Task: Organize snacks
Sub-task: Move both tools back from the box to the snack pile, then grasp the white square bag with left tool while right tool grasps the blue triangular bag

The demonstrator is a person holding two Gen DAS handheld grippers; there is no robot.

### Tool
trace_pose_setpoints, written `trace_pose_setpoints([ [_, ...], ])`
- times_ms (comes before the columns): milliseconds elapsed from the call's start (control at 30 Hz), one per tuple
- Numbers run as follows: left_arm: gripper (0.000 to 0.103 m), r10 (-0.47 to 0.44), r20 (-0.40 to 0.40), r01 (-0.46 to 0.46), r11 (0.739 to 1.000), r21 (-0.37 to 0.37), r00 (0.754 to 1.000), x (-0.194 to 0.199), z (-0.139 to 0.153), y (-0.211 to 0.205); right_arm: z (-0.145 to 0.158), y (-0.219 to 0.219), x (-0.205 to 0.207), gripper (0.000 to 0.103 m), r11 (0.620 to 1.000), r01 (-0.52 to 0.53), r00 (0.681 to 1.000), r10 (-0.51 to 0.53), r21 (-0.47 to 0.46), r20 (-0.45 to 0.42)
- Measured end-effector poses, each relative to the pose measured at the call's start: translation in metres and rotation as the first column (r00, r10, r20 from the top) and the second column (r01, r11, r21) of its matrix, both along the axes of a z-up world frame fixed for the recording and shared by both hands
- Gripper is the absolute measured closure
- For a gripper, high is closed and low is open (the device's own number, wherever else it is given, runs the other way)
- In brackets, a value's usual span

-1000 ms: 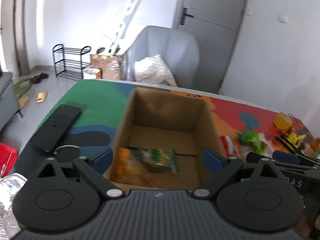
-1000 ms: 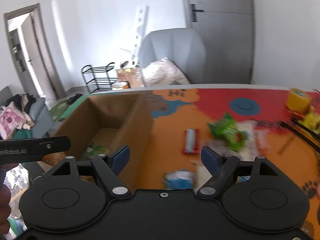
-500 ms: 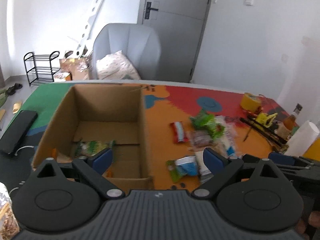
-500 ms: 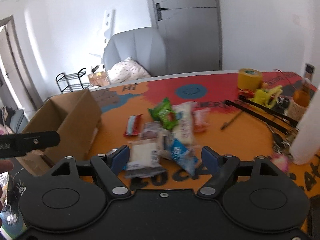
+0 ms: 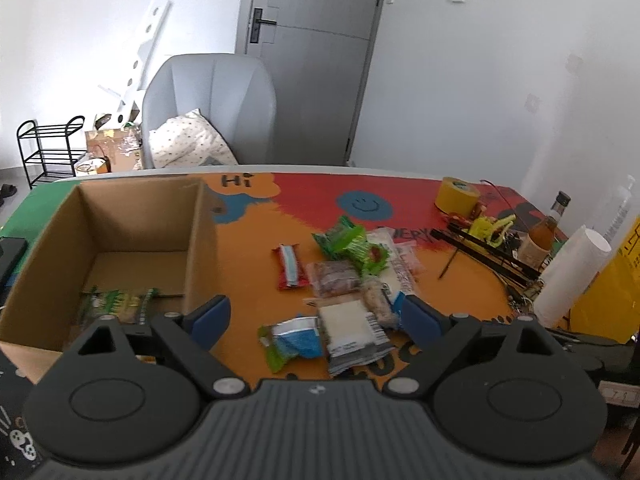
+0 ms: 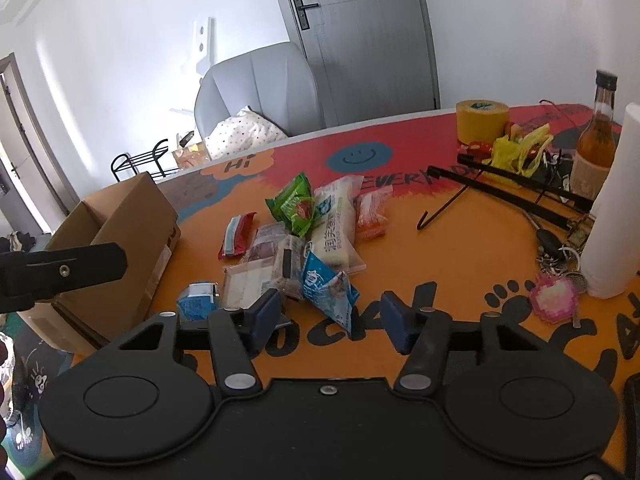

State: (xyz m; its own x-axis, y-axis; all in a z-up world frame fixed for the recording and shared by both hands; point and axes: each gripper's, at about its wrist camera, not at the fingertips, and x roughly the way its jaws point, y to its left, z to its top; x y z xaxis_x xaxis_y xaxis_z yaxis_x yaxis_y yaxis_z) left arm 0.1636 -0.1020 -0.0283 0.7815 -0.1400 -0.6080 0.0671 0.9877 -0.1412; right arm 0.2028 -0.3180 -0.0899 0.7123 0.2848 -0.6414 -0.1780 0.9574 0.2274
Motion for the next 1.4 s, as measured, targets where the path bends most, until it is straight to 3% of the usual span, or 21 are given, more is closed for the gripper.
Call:
trace_pose_setpoints([
  [233,0.023,-0.031,-0.021,0.031,1.0,-0.006,0.999,0.01,-0.011,-0.018,-0.011,-0.01,0.012,0.047,1.0,0.008,1.0,-0.007,0.024,-0.021],
  [367,0.035,-0.036,-0.065,0.035,0.999,-0.019,0.997,0.024,-0.023,-0.025,-0.016,-0.012,0.018,0.047,0.999,-0.002,1.0,0.003,0.04,-0.024],
  [733,0.044,-0.023,-0.146,0.021,1.0,-0.019,0.989,0.056,-0.054,-0.034,-0.032,-0.015,0.036,0.047,0.996,-0.045,0.998,0.049,0.075,-0.047],
  [967,0.058,-0.015,-0.194,0.008,0.999,-0.036,0.981,0.074,-0.068,-0.032,-0.043,-0.013,0.046,0.048,0.994,-0.074,0.996,0.078,0.08,-0.046],
  [1100,0.058,-0.012,-0.213,0.002,0.999,-0.051,0.977,0.083,-0.072,-0.031,-0.046,-0.012,0.051,0.05,0.993,-0.087,0.996,0.09,0.077,-0.027],
  [1167,0.057,-0.013,-0.216,0.002,0.999,-0.05,0.976,0.084,-0.074,-0.032,-0.046,-0.012,0.052,0.067,0.991,-0.099,0.994,0.102,0.085,-0.028],
  [1233,0.053,-0.014,-0.218,0.005,0.999,-0.038,0.976,0.086,-0.075,-0.036,-0.047,-0.012,0.052,0.073,0.99,-0.108,0.993,0.111,0.096,-0.035],
  [1300,0.052,-0.012,-0.219,0.005,0.999,-0.036,0.976,0.086,-0.077,-0.038,-0.048,-0.016,0.051,0.073,0.99,-0.1,0.994,0.104,0.102,-0.034],
  [1400,0.042,-0.01,-0.226,0.002,0.999,-0.035,0.974,0.088,-0.08,-0.04,-0.047,-0.021,0.049,0.073,0.991,-0.083,0.995,0.088,0.109,-0.039],
])
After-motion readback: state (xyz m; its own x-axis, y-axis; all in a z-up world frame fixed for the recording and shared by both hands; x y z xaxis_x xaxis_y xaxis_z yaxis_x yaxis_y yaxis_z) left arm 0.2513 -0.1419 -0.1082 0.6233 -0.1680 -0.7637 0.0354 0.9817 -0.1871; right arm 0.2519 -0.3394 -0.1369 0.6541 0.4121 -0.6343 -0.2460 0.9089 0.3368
